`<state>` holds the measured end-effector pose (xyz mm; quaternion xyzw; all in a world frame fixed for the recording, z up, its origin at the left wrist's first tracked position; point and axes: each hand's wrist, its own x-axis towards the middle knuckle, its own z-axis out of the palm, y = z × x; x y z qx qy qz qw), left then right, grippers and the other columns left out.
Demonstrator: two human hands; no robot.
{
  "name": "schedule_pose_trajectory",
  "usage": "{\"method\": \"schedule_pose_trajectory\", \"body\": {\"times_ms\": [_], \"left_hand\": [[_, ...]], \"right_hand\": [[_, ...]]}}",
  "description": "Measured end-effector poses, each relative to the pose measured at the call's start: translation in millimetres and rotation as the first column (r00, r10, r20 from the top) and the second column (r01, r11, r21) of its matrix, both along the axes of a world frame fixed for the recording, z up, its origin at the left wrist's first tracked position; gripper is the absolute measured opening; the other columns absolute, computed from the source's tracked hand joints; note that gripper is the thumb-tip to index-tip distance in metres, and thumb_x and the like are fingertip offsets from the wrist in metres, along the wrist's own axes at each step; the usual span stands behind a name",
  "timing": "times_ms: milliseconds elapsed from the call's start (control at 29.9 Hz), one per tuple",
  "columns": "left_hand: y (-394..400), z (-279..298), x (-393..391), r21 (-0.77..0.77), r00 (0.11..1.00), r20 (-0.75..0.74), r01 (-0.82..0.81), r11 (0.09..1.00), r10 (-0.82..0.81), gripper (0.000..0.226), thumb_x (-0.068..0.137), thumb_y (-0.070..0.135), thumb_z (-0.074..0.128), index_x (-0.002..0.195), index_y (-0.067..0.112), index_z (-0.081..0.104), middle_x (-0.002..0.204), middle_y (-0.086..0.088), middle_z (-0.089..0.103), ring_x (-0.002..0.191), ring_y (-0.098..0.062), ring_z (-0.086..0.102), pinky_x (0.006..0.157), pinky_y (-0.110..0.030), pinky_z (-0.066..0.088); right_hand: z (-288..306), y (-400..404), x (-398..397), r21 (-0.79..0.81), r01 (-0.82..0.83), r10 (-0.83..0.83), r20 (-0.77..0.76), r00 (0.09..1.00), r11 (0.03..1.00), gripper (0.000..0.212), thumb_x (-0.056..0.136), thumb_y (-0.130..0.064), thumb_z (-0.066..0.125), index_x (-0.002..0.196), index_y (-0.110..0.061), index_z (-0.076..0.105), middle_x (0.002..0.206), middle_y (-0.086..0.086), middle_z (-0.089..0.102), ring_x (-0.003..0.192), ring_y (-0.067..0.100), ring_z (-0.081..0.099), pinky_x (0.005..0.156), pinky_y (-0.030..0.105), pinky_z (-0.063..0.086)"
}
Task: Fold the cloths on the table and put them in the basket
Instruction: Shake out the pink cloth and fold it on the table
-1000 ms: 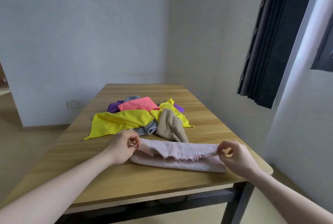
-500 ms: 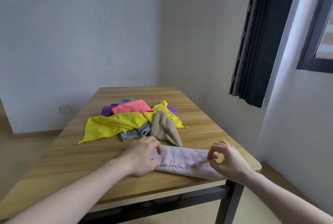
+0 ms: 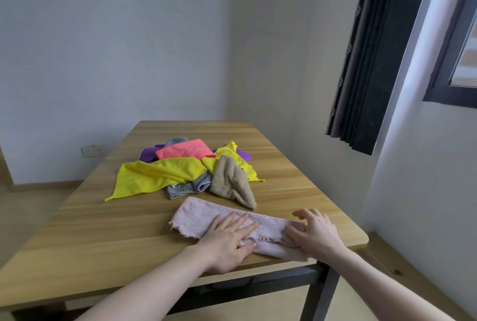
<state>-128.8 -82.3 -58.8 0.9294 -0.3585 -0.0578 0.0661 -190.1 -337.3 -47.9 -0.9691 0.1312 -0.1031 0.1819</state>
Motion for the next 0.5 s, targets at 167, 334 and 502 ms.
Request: {"method": "schedule_pose_trajectory", "body": {"times_ms": [167, 334, 502], "left_hand": [[-4.6, -2.2, -3.7, 0.008, 1.000, -0.008, -0.029, 1.000, 0.029, 0.063, 0.100, 0.068, 0.016, 0.158, 0.049, -0.001, 0.167, 0.016, -0.014, 0.154, -0.013, -0.017, 0.125, -0.045, -0.010], [-3.9, 20.5, -1.9, -0.079, 0.998, -0.065, -0.019, 0.997, 0.014, 0.063, 0.100, 0.064, 0.030, 0.158, 0.044, 0.018, 0.168, 0.014, 0.013, 0.154, -0.017, 0.012, 0.125, -0.043, 0.012], [32.6, 26.0, 24.9, -0.315, 0.970, 0.062, -0.205, 0.926, 0.236, 0.041, 0.098, 0.050, 0.040, 0.136, 0.039, 0.053, 0.146, 0.018, 0.048, 0.132, -0.013, 0.043, 0.110, -0.038, 0.032]], "right_hand": [[1.4, 5.6, 1.9, -0.010, 0.104, -0.105, -0.080, 0.991, 0.995, 0.037, 0.079, -0.059, 0.056, 0.105, -0.033, 0.057, 0.107, -0.008, 0.056, 0.103, 0.017, 0.051, 0.090, 0.036, 0.040], [20.4, -0.8, 5.0, 0.378, 0.116, -0.072, -0.131, 0.989, 0.918, 0.015, 0.078, -0.024, 0.061, 0.087, -0.012, 0.063, 0.079, 0.000, 0.065, 0.072, 0.018, 0.059, 0.062, 0.028, 0.047], [44.1, -25.0, 6.5, 0.595, 0.169, -0.200, -0.015, 0.980, 0.786, 0.015, 0.083, -0.019, 0.067, 0.097, -0.012, 0.069, 0.088, 0.005, 0.072, 0.082, 0.022, 0.068, 0.071, 0.034, 0.057]]}}
